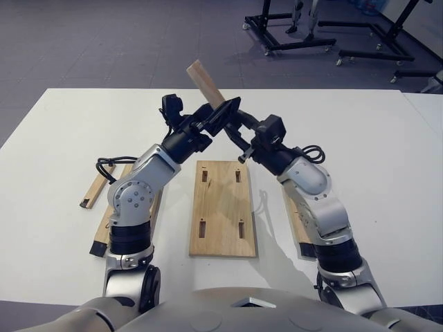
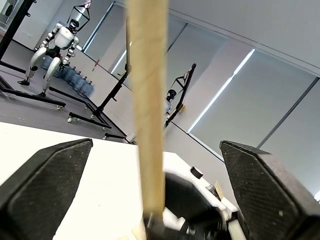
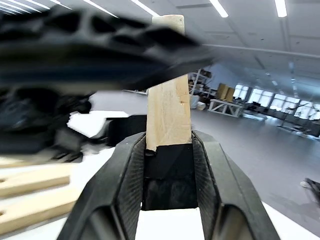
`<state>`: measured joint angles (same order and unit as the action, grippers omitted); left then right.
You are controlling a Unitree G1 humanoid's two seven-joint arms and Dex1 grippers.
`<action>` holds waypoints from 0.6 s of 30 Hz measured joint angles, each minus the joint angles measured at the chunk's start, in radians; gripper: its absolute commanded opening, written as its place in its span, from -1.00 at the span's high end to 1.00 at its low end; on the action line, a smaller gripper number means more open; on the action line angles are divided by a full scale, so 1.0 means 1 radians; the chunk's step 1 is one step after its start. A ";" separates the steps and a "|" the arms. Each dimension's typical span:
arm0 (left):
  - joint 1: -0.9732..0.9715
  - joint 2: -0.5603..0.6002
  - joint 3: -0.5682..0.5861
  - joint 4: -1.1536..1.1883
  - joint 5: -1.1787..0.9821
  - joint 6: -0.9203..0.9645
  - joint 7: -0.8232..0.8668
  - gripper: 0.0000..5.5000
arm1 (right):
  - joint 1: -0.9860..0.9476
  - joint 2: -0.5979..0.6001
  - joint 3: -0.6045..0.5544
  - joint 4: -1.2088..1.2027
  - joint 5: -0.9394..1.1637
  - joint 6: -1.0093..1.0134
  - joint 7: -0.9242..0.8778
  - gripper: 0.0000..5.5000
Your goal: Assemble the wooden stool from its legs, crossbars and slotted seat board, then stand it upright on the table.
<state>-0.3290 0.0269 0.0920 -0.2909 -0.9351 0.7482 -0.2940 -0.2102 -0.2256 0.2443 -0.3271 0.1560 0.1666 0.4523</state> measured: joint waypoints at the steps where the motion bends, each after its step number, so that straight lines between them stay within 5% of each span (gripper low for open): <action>1: 0.000 0.000 0.000 0.000 0.000 0.000 0.000 -0.70 | 0.003 -0.001 0.004 0.004 -0.002 -0.003 0.003 0.53; 18: 0.001 -0.003 -0.019 0.007 0.005 -0.009 -0.004 0.21 | 0.025 -0.005 0.022 0.085 -0.044 -0.067 0.028 0.53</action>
<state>-0.3277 0.0240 0.0725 -0.2839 -0.9299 0.7389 -0.2978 -0.1851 -0.2303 0.2667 -0.2426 0.1120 0.0999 0.4803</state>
